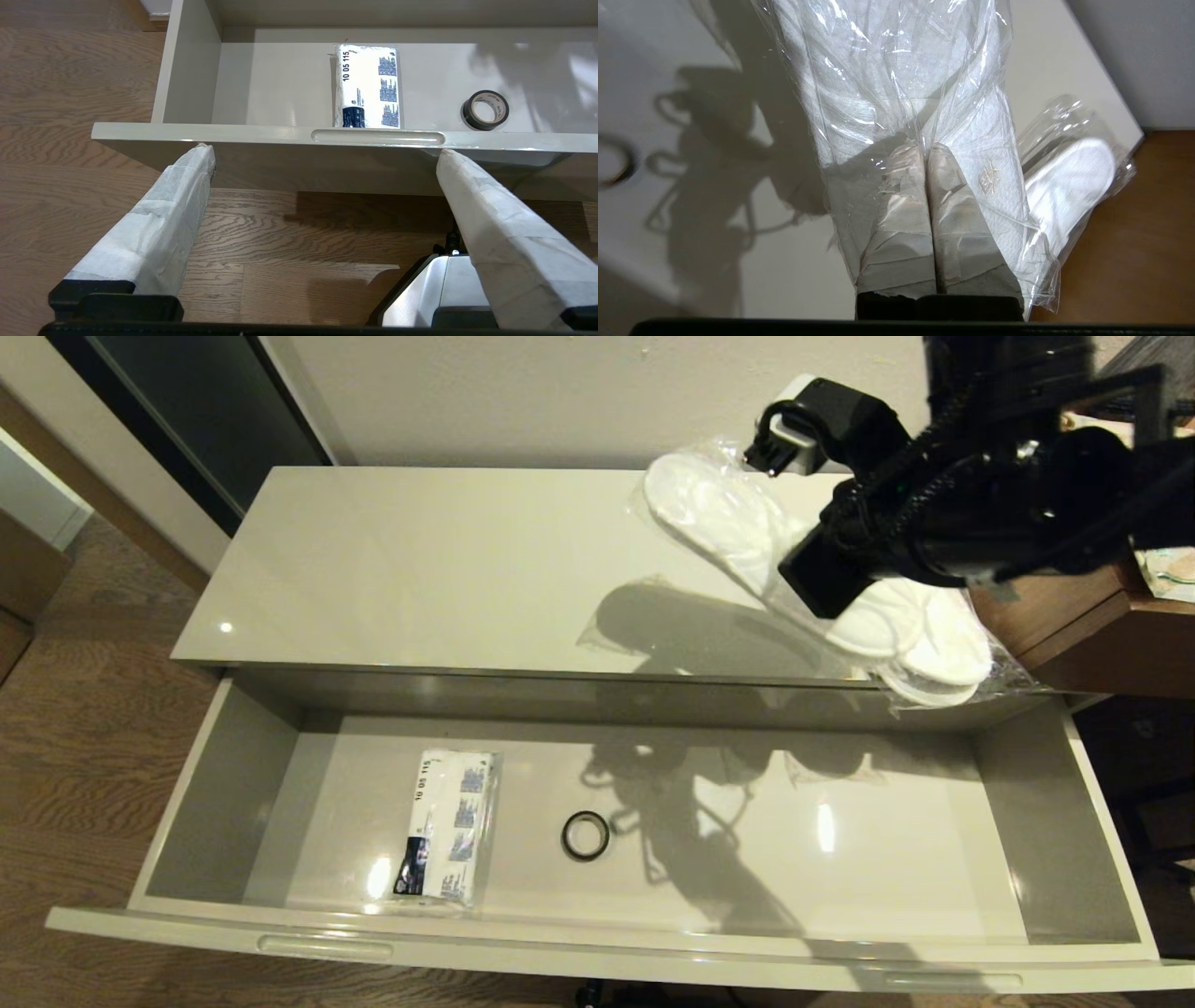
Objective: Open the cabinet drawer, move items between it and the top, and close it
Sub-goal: Place the disposable slippers on the table, then take out the tissue from the drawer
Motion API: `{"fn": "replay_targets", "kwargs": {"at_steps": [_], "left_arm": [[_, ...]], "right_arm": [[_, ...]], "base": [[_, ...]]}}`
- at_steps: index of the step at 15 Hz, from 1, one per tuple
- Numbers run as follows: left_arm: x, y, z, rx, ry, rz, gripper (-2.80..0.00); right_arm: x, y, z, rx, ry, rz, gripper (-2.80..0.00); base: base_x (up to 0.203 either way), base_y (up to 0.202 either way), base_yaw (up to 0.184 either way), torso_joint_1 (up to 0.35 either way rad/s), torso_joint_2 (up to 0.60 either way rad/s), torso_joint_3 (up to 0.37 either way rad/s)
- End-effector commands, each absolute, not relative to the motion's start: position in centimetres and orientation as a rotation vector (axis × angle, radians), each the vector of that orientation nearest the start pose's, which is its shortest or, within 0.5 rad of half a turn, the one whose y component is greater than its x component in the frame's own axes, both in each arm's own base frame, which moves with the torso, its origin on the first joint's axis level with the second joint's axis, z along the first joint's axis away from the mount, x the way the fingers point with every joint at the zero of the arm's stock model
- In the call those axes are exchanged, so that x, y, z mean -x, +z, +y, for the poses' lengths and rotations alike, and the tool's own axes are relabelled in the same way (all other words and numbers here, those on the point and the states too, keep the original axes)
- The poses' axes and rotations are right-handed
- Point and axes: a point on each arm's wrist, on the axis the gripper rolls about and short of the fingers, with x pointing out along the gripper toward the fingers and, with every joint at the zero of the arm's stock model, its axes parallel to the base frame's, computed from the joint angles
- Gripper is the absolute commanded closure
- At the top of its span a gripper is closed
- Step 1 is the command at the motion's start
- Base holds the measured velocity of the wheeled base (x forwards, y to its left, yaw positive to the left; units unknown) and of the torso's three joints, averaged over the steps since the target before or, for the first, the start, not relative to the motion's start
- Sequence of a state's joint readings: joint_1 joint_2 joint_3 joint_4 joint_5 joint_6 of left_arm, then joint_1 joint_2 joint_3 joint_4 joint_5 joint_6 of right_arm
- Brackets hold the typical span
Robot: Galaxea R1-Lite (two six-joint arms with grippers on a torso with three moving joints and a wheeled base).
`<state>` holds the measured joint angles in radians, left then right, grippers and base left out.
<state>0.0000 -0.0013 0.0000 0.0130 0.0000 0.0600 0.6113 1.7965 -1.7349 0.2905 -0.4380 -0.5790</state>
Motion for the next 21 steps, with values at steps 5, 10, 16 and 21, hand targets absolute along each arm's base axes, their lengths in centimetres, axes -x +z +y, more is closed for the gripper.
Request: {"fn": "replay_targets", "kwargs": {"at_steps": [5, 10, 16, 21], "left_arm": [[2.3, 7.4, 0.0, -0.061, 0.000, 0.012, -2.80], [2.3, 7.4, 0.0, -0.061, 0.000, 0.014, -2.80], [2.3, 7.4, 0.0, -0.061, 0.000, 0.013, -2.80], [2.3, 7.4, 0.0, -0.060, 0.000, 0.014, -2.80]], "right_arm": [[-41.4, 24.9, 16.9, 0.766, 0.049, 0.337, -2.80], [-39.2, 28.8, 16.1, 0.735, 0.028, 0.253, -2.80], [-30.9, 35.9, 17.8, 0.699, 0.123, 0.087, -2.80], [-24.5, 34.0, 18.7, 0.791, 0.398, 0.358, -2.80]], "base": [[0.000, 0.000, 0.000, 0.000, 0.00, 0.000], [0.000, 0.000, 0.000, 0.000, 0.00, 0.000], [0.000, 0.000, 0.000, 0.000, 0.00, 0.000], [0.000, 0.000, 0.000, 0.000, 0.00, 0.000]]}}
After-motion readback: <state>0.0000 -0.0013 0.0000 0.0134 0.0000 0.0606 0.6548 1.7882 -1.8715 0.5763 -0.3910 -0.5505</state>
